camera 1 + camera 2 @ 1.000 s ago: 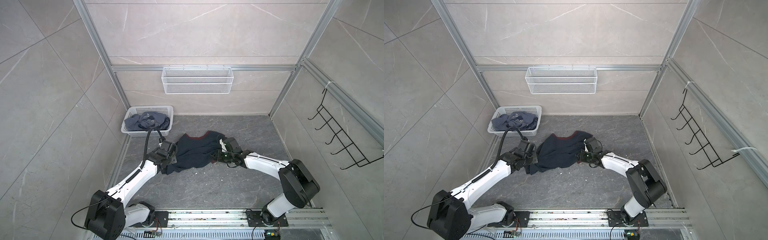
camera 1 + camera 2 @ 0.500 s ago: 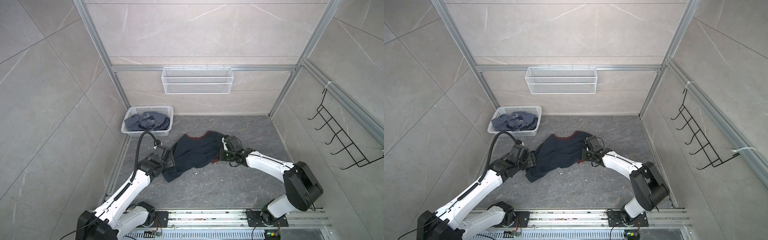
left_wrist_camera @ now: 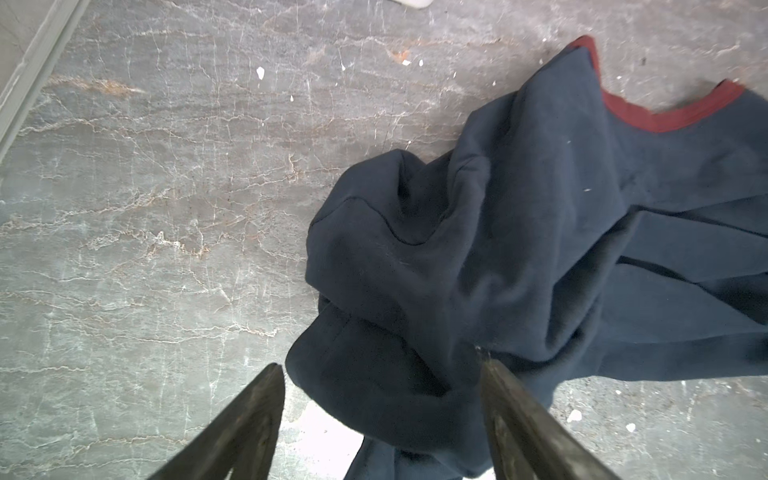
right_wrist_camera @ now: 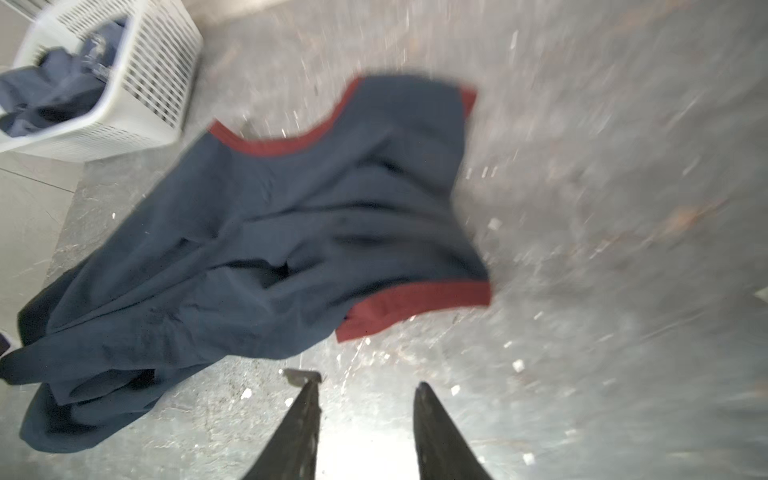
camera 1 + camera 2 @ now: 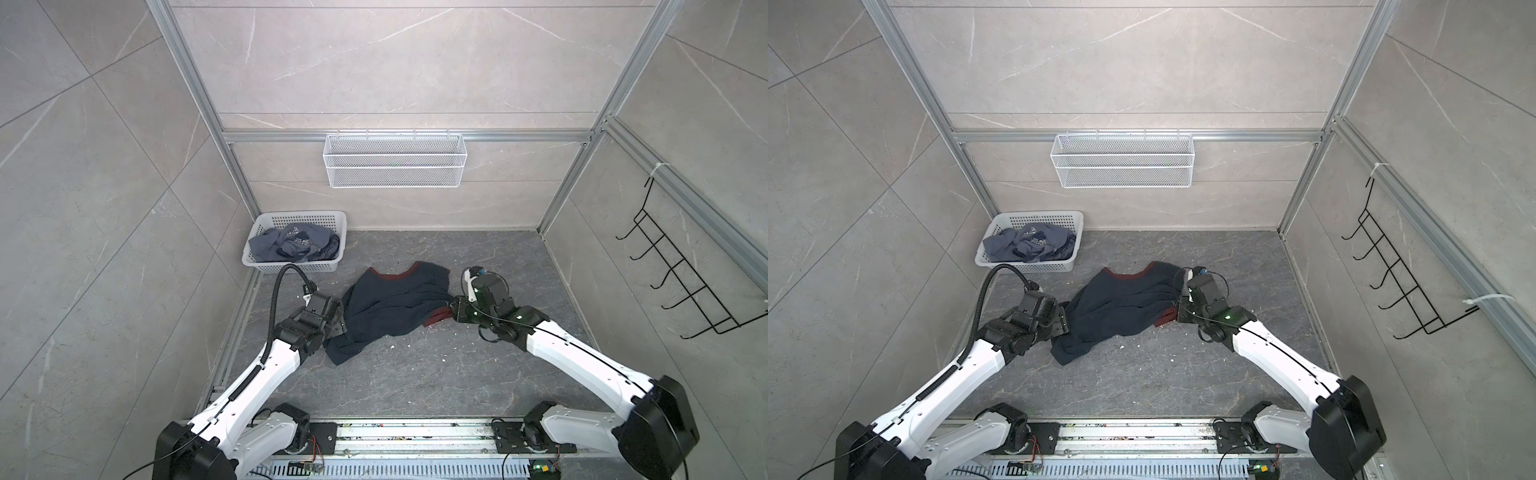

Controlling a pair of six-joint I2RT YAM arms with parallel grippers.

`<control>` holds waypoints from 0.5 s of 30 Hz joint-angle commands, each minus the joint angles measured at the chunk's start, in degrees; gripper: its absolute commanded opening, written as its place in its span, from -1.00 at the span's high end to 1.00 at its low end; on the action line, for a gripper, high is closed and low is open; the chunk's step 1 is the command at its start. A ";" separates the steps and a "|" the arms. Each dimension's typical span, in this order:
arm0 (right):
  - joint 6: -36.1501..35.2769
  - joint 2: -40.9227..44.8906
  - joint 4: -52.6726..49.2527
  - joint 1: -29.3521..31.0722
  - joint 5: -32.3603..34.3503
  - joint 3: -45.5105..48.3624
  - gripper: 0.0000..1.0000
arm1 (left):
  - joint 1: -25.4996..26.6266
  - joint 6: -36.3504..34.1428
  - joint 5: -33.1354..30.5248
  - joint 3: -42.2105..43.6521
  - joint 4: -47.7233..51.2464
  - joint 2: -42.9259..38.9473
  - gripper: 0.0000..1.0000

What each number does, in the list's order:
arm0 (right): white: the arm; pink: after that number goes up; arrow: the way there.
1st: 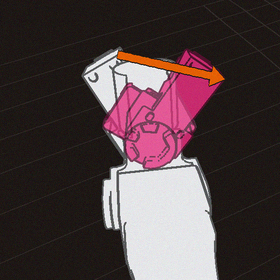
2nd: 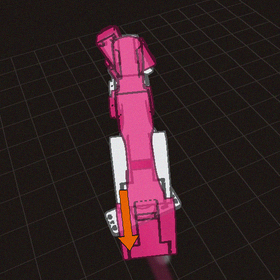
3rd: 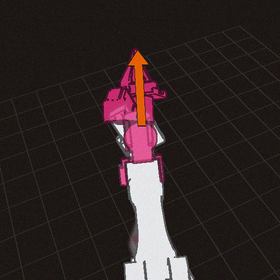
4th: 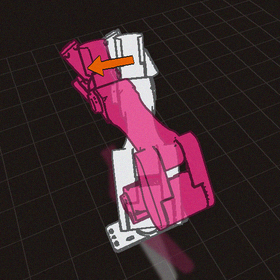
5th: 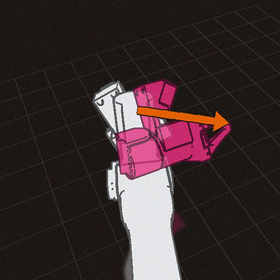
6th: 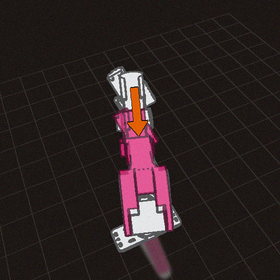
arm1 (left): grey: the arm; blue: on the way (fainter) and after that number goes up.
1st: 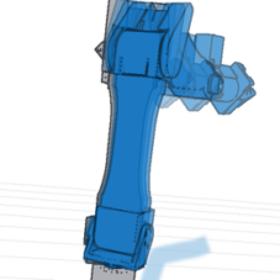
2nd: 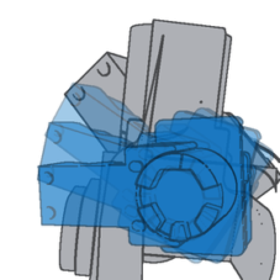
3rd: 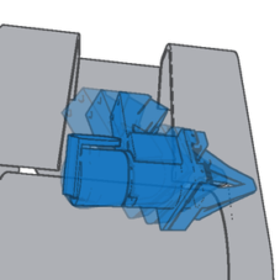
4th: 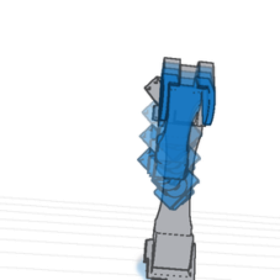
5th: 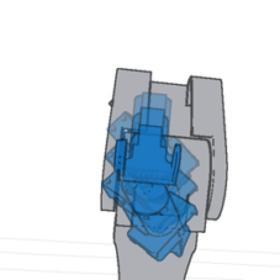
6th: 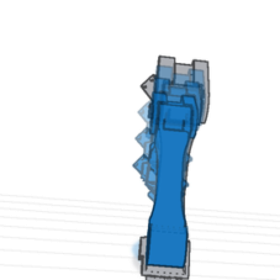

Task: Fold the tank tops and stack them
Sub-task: 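Grasp the tank top edges with both grippers and spread it apart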

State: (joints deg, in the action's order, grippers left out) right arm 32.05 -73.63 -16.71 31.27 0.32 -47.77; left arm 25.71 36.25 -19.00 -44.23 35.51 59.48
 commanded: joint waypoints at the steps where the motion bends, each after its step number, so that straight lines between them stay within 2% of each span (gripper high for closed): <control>1: 5.40 -4.12 6.94 -0.07 -4.11 1.33 -0.03 | -0.27 0.85 -0.08 0.00 -1.14 -0.31 -0.54; 7: 8.13 -13.02 12.24 -0.14 -4.85 -1.59 -0.43 | -0.34 2.15 0.71 3.19 -1.94 -2.23 -0.54; 8: 8.35 -14.46 12.23 -0.15 -4.79 -2.38 -0.45 | -0.42 2.28 0.73 3.46 -2.00 -2.42 -0.54; 11: 8.58 -18.16 11.30 -0.15 -3.99 -4.95 -0.43 | -0.40 2.31 0.73 4.12 -1.93 -3.08 -0.54; 15: 7.36 -21.58 9.87 -0.24 -1.61 -8.20 -0.23 | -0.49 1.97 0.73 4.24 -1.59 -3.76 -0.54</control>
State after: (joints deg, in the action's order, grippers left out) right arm 39.68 -93.19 -6.92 31.27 -3.22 -52.75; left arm 25.47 37.76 -18.79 -39.81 34.33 57.17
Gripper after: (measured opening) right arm 0.636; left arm 0.770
